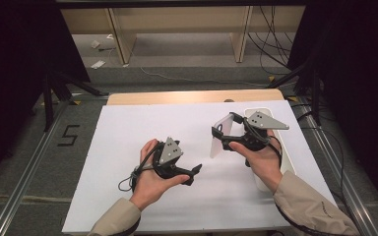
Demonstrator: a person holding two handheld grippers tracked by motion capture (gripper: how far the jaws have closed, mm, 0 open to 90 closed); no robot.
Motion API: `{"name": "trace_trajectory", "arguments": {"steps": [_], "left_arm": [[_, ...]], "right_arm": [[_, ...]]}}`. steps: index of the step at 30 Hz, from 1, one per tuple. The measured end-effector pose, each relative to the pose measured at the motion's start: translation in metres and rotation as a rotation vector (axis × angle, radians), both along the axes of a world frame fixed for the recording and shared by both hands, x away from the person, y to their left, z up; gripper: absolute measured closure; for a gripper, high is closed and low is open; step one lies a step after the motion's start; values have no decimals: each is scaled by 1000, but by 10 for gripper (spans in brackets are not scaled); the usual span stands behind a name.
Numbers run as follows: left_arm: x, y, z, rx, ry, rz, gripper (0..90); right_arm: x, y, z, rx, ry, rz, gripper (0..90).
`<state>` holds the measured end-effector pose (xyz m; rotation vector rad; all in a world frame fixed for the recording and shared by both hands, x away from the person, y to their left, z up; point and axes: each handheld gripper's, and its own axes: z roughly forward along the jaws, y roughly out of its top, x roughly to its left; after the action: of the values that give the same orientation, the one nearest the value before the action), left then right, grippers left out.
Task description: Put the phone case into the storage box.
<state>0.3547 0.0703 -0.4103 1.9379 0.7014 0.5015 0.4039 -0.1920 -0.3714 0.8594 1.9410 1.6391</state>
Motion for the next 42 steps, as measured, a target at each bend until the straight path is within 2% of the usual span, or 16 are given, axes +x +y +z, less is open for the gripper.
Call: {"name": "trace_trajectory", "arguments": {"steps": [8, 42], "left_arm": [[-3, 9, -2, 11, 2, -15, 0], [-10, 47, -10, 34, 7, 19, 0]], "right_arm": [[1, -5, 3, 3, 0, -18, 178], [6, -24, 15, 19, -10, -77, 178]]}}
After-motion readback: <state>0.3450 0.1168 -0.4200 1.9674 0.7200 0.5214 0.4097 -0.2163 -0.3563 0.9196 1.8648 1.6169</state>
